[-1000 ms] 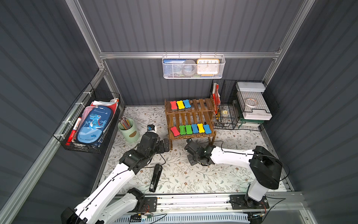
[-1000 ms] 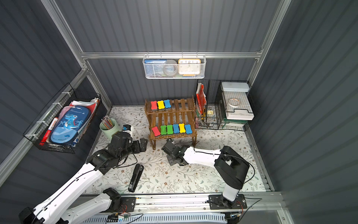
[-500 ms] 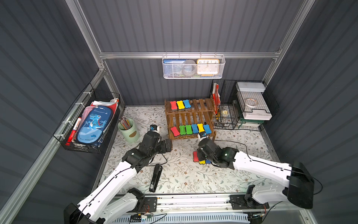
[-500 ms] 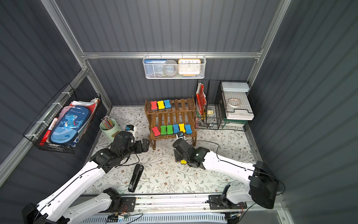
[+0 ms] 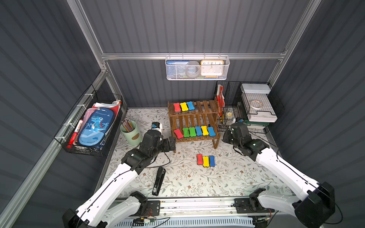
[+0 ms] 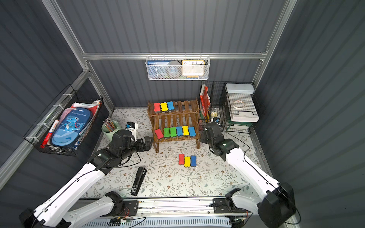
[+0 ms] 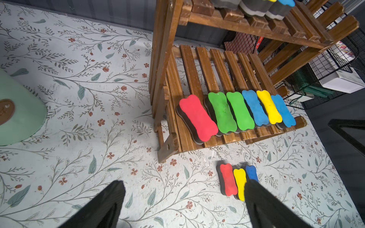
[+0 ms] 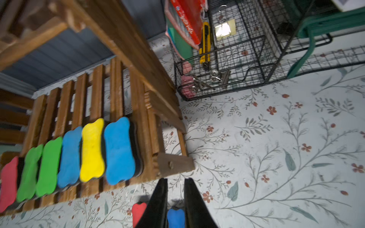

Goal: Remove the whiteboard erasers from the shelf
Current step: Place the whiteboard eraser at the center of the board, then adjust the shelf at the center of the board.

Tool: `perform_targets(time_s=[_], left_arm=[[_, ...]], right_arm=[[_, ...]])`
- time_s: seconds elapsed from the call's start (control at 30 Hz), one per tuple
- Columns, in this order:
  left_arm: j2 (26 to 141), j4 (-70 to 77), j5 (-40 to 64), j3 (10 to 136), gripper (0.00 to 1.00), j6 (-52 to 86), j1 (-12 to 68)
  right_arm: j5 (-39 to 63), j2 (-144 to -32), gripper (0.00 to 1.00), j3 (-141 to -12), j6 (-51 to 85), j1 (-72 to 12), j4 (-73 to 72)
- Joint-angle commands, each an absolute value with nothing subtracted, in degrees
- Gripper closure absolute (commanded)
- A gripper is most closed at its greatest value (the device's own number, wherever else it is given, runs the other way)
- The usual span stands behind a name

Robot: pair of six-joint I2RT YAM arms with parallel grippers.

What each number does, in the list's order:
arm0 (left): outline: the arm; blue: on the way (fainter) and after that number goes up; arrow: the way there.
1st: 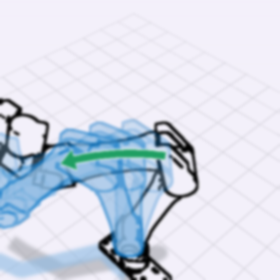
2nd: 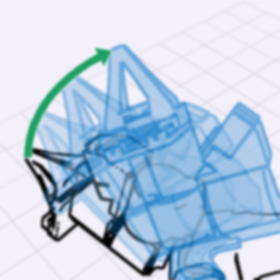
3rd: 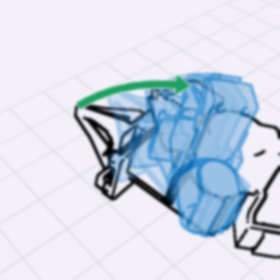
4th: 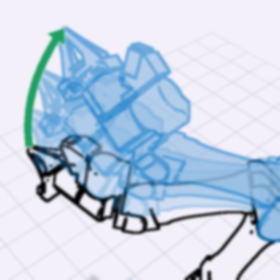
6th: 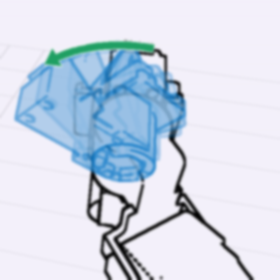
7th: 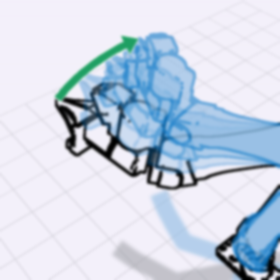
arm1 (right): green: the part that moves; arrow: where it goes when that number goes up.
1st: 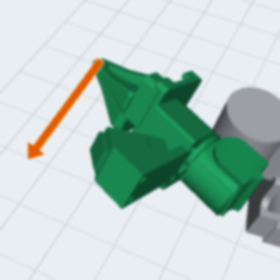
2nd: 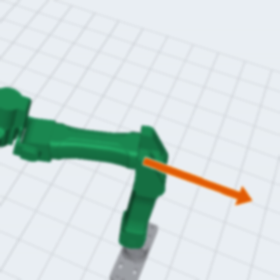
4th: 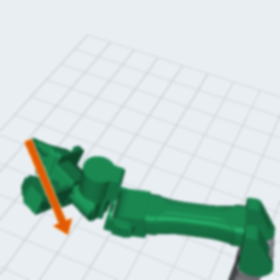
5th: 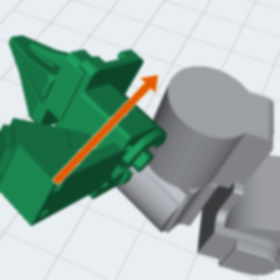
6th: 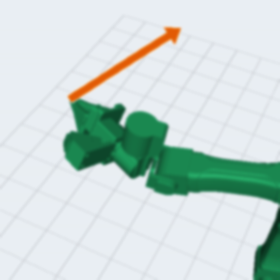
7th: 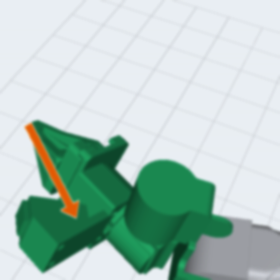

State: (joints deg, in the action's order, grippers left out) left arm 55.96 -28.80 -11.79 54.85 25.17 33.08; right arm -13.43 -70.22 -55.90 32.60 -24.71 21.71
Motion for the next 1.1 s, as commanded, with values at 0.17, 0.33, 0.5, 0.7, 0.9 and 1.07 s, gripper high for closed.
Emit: perform_targets(time_s=[0.17, 0.33, 0.5, 0.7, 0.9, 1.07], left_arm=[[54.9, -31.5, -12.7, 58.2, 0.01, 23.3, 33.3], [53.9, -32.1, -12.9, 59.3, 0.01, 23.5, 33.3], [54.2, -32.5, -12.8, 60.7, 0.01, 23.4, 33.3], [54.3, -32.5, -12.7, 62.0, 0.01, 23.3, 33.3], [56.9, -33.1, -12.2, 65.8, 0.01, 22.6, 33.3], [63.9, -34.0, -11.8, 74.9, 0.01, 18.7, 33.3]], right_arm=[[-6.6, -79.7, 0.92, -60.6, 31.2, -21.2, 20.1], [-1.2, -81.9, 0.98, -59.6, 33.2, -21.3, 18.0], [1.7, -82.5, 0.99, -59.3, 35.3, -21.4, 16.2], [3.7, -83.9, 1.00, -59.4, 38.0, -22.8, 13.9], [4.0, -86.7, 1.00, -61.1, 39.3, -26.0, 12.8], [-0.8, -84.3, 0.80, -60.9, 38.9, -25.8, 14.9]])
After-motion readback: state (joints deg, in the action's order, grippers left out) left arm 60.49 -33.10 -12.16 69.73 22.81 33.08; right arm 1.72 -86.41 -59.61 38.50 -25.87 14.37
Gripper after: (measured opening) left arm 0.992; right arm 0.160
